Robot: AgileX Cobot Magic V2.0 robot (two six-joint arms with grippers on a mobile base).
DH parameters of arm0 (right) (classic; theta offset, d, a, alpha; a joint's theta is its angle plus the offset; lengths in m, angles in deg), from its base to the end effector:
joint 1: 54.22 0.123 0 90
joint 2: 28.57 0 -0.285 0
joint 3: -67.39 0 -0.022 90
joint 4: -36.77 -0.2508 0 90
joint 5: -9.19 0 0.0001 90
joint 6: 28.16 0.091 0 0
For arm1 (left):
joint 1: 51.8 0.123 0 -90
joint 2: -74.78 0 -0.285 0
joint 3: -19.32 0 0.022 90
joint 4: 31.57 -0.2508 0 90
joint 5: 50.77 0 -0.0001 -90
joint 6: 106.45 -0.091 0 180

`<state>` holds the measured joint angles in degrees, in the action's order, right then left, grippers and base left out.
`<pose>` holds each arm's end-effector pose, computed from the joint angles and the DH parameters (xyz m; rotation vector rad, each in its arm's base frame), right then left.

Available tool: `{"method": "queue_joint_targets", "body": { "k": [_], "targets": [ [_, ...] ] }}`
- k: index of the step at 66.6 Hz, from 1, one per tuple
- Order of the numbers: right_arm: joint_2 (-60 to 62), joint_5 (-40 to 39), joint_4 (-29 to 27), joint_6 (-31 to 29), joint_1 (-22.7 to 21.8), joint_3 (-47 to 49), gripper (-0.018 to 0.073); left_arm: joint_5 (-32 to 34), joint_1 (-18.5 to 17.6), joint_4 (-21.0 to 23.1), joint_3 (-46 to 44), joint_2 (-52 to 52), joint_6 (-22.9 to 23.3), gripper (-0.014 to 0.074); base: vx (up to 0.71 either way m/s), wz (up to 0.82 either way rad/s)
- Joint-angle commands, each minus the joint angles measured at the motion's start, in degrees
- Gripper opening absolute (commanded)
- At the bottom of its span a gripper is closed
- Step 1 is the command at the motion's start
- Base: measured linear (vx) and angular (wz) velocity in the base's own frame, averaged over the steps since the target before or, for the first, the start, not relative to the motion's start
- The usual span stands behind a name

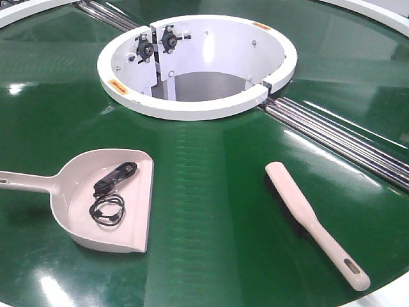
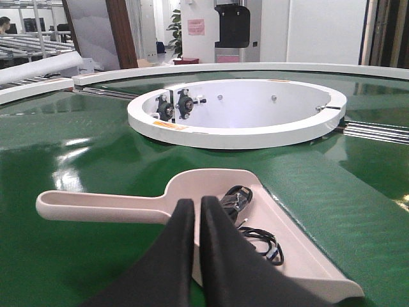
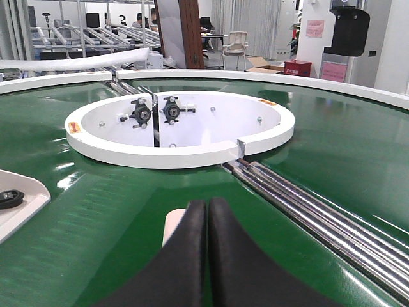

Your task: Clean and inspect green conveyor with broom and dustpan

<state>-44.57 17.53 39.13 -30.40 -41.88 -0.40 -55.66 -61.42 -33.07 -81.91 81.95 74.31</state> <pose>0.0626 0.0131 0.2471 -0.2320 1.5919 0.1002 0.0561 -0.0093 0.1969 0.1414 1.5802 -0.1194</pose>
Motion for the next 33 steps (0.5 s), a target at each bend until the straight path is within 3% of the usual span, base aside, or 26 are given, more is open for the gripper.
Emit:
{"method": "queue_joint_targets", "body": {
  "k": [1, 6, 20, 33],
  "targets": [
    [-0.49, -4.37, 0.38, -0.85, -0.25, 1.61, -0.0010, 3.96, 0.23, 0.07, 1.60, -0.91, 0.43, -0.0006, 0.00, 0.00],
    [-0.33, -4.63, 0.38, -0.85, -0.88, 1.61, -0.0010, 3.96, 0.23, 0.07, 1.60, -0.91, 0.43, -0.0006, 0.00, 0.00],
    [-0.33, -4.92, 0.53, -0.80, -9.81, -2.07, -0.0010, 3.96, 0.23, 0.07, 1.60, -0.91, 0.43, -0.0006, 0.00, 0.00],
    [4.82, -6.00, 0.65, -0.60, -11.75, -8.56, -0.0010, 3.96, 0.23, 0.07, 1.60, -0.91, 0.43, -0.0006, 0.00, 0.00]
  ]
}}
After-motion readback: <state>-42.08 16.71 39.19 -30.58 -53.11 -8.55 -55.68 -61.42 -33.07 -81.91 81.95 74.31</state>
